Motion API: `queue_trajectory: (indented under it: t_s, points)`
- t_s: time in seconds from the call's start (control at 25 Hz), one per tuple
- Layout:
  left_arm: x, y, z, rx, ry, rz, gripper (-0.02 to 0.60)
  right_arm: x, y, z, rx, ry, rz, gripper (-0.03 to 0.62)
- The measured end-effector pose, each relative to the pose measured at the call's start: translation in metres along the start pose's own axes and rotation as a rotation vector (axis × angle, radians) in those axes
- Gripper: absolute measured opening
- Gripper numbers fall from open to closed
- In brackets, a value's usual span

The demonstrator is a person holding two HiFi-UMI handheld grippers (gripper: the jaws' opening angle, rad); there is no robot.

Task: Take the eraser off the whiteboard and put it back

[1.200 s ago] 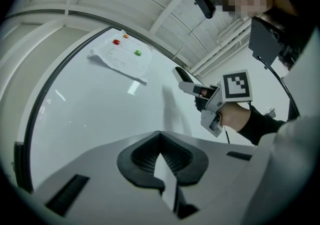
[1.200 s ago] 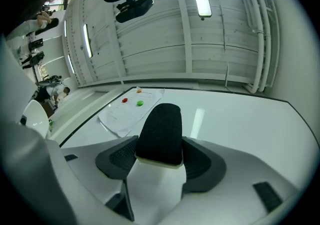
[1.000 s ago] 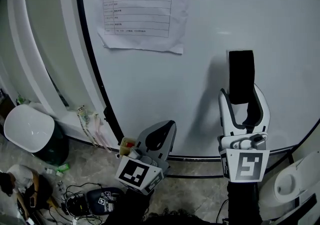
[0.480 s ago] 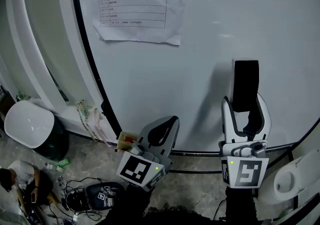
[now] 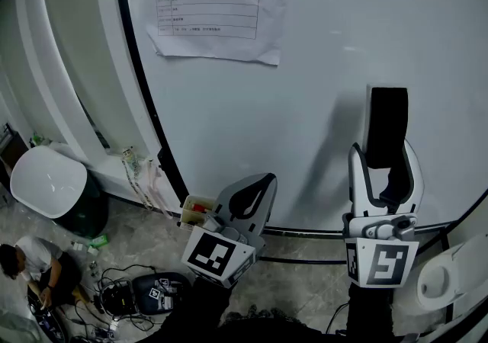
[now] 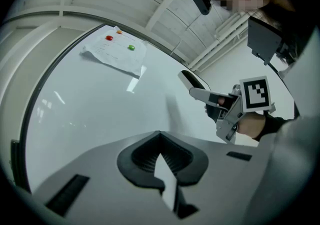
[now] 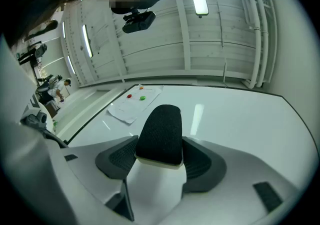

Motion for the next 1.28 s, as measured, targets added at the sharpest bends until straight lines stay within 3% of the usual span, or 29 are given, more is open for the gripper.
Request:
queue_trajectory:
  t_s: [0.6,0.84,1.28]
  points:
    - [-0.005,0.0,-0.007,0.015,0.043,-0.04,0.006,0.0,-0.003,0.006,0.025,-0.008,-0.034,0.281]
    - [-0.02,-0.022,-0.002,-0.019,0.046,-0.143,0.006,0.001,-0.015,0.009,0.055,0.004,-0.086,0.28]
    - [-0.082,-0.055,0.008,-0.015,-0.008,-0.375,0.006,-0.005,-0.084,0.021,0.13,0.045,-0.333,0.281]
Point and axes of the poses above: the fingertips, and each gripper's own axes: x forward along the fingers, y to its right, z out of its underside, the point moved 2 cm from there along -x, backward along the fingers, and after that the axes turned 1 degree about y, right-handed, at the moved point
